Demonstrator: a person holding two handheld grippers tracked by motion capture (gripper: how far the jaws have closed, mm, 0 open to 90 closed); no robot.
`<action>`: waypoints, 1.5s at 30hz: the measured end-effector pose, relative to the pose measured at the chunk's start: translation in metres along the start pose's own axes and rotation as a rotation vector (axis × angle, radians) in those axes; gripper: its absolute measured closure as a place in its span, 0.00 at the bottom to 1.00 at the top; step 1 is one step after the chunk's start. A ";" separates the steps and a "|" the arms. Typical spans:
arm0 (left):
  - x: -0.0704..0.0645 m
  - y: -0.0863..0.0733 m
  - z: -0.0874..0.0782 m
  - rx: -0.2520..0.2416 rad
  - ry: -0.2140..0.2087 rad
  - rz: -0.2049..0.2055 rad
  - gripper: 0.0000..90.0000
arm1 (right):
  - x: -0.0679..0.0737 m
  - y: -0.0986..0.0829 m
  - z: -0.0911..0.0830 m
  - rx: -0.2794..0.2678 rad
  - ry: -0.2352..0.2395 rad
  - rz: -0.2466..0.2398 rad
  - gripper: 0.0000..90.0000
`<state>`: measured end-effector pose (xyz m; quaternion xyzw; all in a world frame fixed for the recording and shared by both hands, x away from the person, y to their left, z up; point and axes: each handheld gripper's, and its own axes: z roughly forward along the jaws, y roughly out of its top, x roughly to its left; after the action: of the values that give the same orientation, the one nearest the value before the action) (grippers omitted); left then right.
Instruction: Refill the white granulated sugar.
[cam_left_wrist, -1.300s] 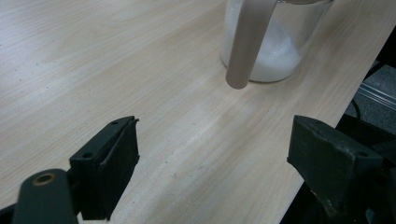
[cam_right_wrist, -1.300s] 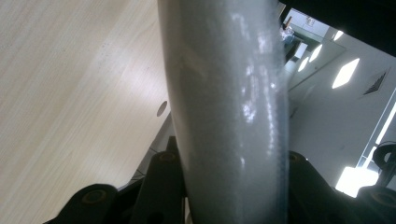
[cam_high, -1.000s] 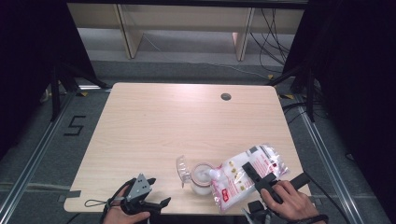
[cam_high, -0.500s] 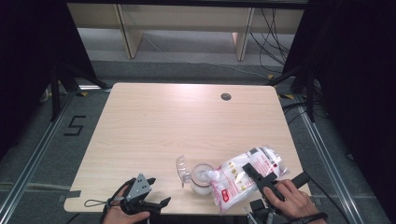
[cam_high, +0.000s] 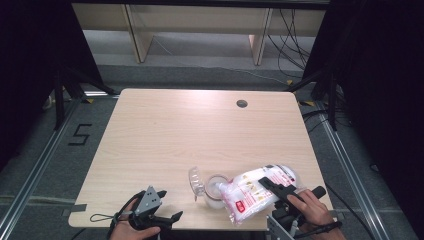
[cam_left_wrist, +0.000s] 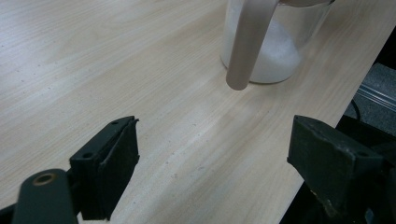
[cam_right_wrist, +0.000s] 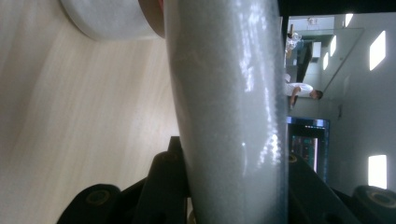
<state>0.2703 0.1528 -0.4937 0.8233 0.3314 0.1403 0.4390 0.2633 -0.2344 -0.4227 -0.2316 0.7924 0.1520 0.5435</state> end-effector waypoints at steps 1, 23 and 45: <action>0.001 0.000 0.000 0.009 0.005 0.007 0.18 | 0.003 -0.002 0.001 -0.003 0.012 0.036 0.84; -0.001 0.000 0.001 -0.005 -0.001 -0.003 0.18 | 0.019 -0.029 0.015 -0.158 0.033 0.457 0.85; 0.002 0.000 0.000 0.020 0.015 0.013 0.18 | 0.028 -0.050 0.030 -0.280 0.048 0.900 0.85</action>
<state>0.2713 0.1540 -0.4937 0.8287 0.3305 0.1461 0.4274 0.3055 -0.2671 -0.4590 0.0607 0.7983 0.4724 0.3686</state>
